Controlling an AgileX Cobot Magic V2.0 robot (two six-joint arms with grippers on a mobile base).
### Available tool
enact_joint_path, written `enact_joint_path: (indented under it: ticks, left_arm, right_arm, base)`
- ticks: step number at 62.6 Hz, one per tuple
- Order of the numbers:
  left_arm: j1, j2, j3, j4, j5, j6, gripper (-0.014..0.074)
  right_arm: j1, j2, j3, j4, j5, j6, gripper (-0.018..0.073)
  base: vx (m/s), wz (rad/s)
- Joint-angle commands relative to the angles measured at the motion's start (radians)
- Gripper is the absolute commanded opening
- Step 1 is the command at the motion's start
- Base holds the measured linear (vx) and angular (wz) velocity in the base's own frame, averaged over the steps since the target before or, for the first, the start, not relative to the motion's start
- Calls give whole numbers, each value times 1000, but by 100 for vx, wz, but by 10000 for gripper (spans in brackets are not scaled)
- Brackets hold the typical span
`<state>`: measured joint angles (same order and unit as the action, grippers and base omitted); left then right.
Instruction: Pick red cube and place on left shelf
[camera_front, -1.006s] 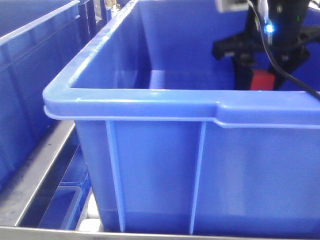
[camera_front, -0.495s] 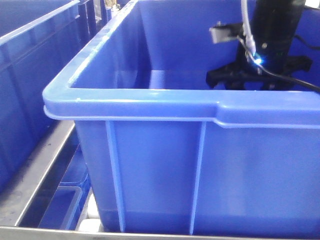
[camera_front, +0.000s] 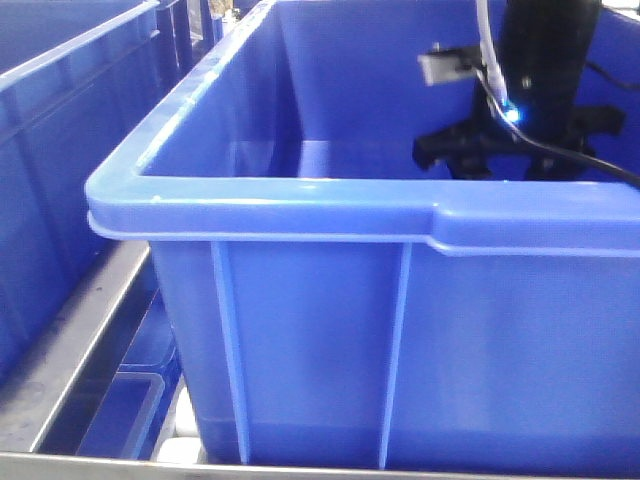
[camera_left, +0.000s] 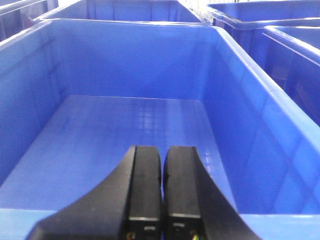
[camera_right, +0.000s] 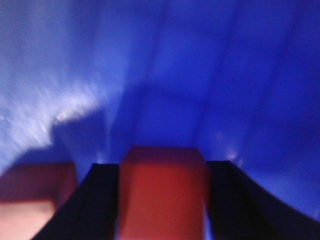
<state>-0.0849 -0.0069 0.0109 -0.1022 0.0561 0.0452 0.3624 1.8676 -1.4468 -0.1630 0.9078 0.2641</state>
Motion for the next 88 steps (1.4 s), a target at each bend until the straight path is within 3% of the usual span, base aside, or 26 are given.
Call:
enact_joint_path:
  ticks: [1,18,31,44,63,88]
  left_arm:
    - [-6,-12,24,-4,-62,-5,102]
    - [-6,-12,24,-4,-62,-5,102]
    - [-6,-12,24,-4,-62,-5,102]
    - [-6,-12,24,-4,-62,-5,102]
    - [-6,-12,24,-4,-62,-5,102]
    - [-6,-12,24,-4,-62,-5,101]
  right_arm:
    - [-4,-55,-61,-18,18,-2,544]
    - [-1,-117,-73,-25,16,-8,541]
    - [11,-236,-47,-28,-14,-43,401]
    - [21,-426,146,-33,-140,-49,216]
    - [21,-760,516,-33,-376,-49,54]
    - [21,-1244,846,-49,-509,-49,46]
  base:
    - [0,0]
    - [0,0]
    - [0,0]
    - [0,0]
    - [0,0]
    - [0,0]
